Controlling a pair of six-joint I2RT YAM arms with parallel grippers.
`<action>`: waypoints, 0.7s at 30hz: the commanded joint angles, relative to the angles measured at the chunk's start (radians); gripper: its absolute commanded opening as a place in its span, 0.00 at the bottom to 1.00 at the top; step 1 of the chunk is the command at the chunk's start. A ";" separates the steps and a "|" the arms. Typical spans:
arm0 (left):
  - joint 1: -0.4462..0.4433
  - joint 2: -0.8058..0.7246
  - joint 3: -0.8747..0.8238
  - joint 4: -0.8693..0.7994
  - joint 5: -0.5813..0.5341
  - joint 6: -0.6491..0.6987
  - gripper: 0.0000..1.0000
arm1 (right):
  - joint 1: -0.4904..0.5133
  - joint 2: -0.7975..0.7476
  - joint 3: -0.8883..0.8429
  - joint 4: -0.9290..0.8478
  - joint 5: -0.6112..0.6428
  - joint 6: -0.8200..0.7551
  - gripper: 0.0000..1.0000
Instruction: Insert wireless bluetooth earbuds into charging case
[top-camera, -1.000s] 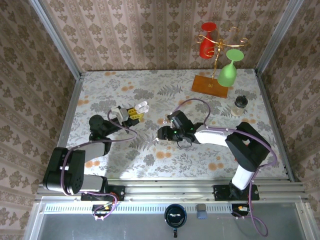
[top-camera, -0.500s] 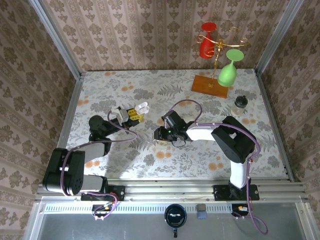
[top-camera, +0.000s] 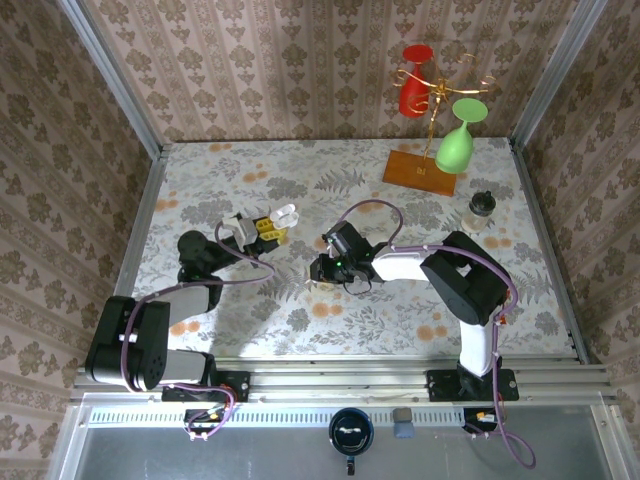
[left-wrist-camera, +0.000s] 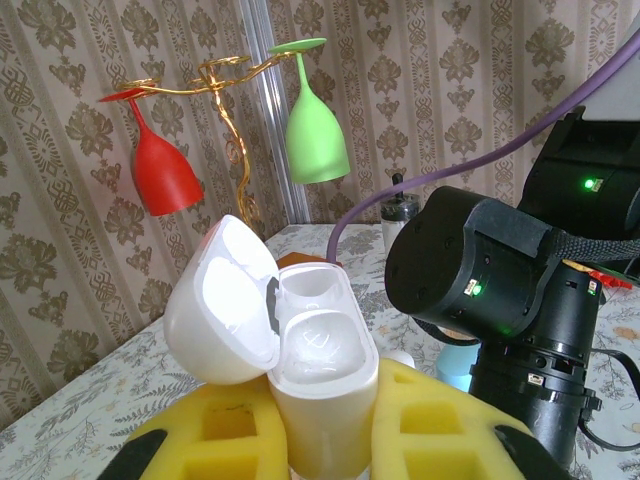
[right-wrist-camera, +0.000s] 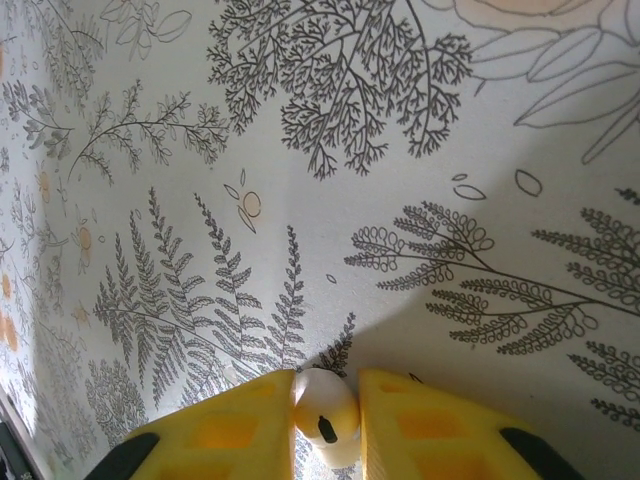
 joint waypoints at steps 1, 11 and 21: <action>0.006 0.008 -0.005 0.037 0.027 0.013 0.01 | 0.009 0.020 0.011 -0.036 0.016 -0.020 0.21; 0.003 0.017 -0.010 0.033 0.043 -0.003 0.01 | 0.007 -0.154 -0.109 0.093 0.198 -0.109 0.20; -0.038 0.034 0.012 -0.046 0.130 -0.017 0.00 | 0.008 -0.487 -0.240 0.143 0.382 -0.385 0.18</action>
